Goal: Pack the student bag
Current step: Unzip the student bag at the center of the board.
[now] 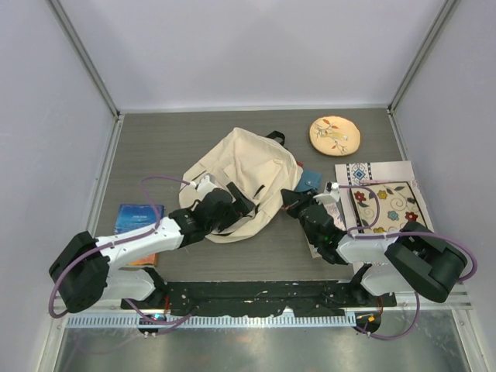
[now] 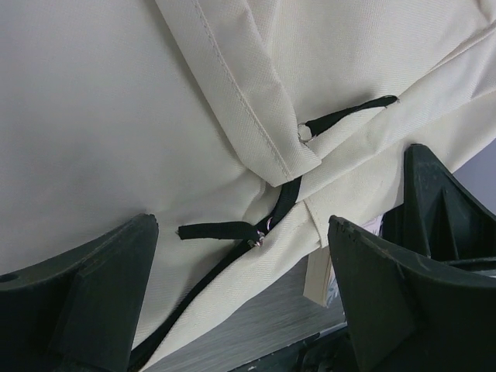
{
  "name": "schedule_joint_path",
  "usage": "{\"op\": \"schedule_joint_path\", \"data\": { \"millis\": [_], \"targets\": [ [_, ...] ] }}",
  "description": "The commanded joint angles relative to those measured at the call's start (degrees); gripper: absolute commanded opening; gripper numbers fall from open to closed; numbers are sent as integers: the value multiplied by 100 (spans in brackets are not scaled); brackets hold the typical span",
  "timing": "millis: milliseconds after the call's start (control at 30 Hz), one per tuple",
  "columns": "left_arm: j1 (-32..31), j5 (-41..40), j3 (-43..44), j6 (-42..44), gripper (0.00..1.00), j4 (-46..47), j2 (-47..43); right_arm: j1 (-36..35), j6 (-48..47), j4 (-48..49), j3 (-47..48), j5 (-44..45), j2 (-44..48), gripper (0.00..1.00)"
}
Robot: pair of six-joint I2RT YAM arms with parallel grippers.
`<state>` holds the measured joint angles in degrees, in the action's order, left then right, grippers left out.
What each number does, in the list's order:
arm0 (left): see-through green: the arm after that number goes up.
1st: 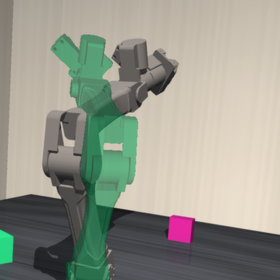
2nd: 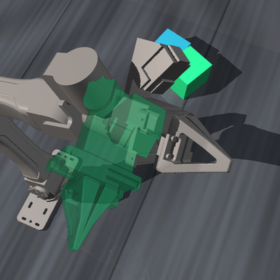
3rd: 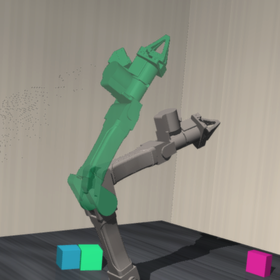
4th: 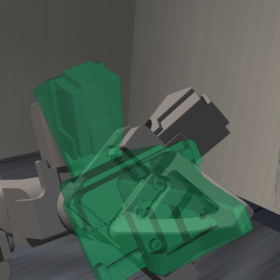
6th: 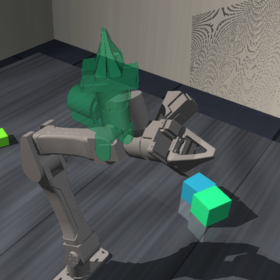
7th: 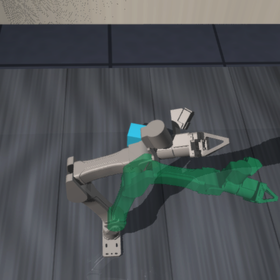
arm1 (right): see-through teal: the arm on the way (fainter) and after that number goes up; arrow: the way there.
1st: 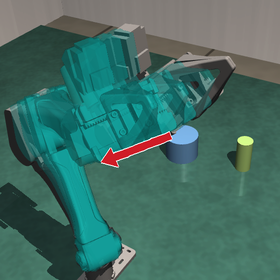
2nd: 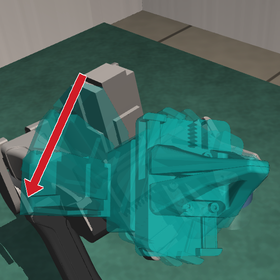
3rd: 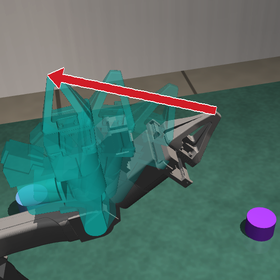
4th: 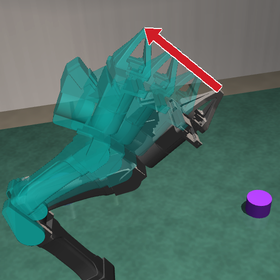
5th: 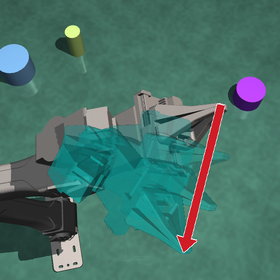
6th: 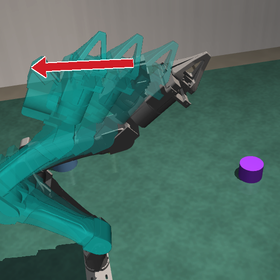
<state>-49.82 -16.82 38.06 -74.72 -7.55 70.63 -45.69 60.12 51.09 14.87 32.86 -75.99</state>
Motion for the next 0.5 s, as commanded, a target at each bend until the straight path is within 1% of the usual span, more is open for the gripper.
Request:
{"op": "schedule_joint_path", "data": {
  "millis": [0,67,267,433,467],
  "targets": [
    [-115,-32,167,-245,93,667,187,-10,17,481,59,414,172,1],
    [-133,-6,79,-341,86,877,205,-19,35,525,42,396,137,1],
    [-186,30,-36,-465,70,1010,171,-10,70,613,16,370,75,1],
    [-221,-32,-185,-508,70,957,74,-10,70,630,24,388,49,1],
    [-221,-15,-211,-543,73,957,39,-10,70,639,24,379,40,1]
  ]
}}
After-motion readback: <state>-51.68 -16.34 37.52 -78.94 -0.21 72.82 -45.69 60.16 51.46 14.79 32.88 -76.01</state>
